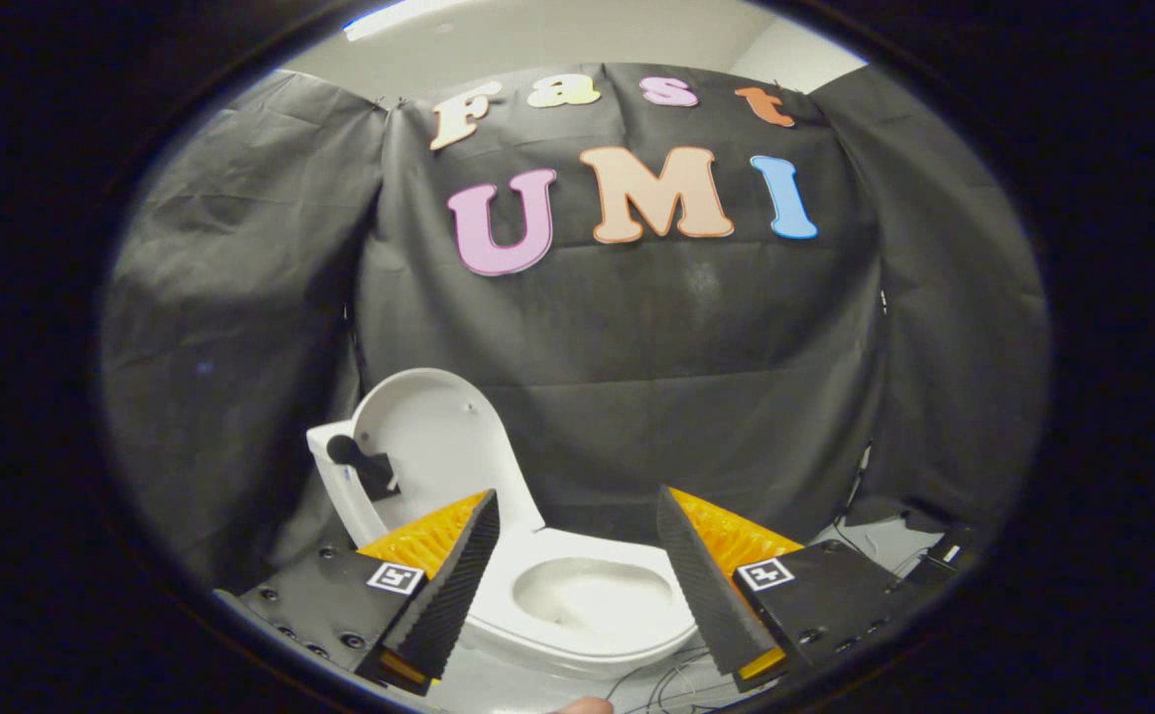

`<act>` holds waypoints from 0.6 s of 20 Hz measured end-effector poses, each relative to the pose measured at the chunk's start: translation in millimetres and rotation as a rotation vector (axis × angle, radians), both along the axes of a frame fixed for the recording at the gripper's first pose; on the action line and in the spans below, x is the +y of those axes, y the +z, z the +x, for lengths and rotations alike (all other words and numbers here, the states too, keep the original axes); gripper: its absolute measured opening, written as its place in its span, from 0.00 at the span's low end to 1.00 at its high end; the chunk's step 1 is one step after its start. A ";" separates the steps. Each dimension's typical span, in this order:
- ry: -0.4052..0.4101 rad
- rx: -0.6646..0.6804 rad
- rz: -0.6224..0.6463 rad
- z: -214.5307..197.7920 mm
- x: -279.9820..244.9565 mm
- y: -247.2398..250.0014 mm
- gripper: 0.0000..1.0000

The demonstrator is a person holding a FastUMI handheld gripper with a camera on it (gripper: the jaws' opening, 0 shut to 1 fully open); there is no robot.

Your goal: Open the toilet lid.

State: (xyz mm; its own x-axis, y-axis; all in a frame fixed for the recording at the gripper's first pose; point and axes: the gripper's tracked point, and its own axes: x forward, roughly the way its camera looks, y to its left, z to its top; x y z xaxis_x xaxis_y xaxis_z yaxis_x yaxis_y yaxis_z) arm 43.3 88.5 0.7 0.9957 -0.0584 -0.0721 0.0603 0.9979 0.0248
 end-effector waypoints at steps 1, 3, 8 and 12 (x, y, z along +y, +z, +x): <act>-0.011 0.010 0.017 -0.8 -6.7 -5.2 0.99; -0.023 -0.019 0.063 -1.2 -16.2 0.1 0.99; -0.064 -0.012 0.048 -4.1 -50.2 -8.5 0.98; -0.058 -0.006 0.036 2.3 -57.0 -3.4 0.98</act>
State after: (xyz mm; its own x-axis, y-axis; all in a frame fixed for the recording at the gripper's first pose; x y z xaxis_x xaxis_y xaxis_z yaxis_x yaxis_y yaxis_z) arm 45.5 31.4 -2.8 0.9912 -0.1132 -0.0690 0.1174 0.9912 0.0609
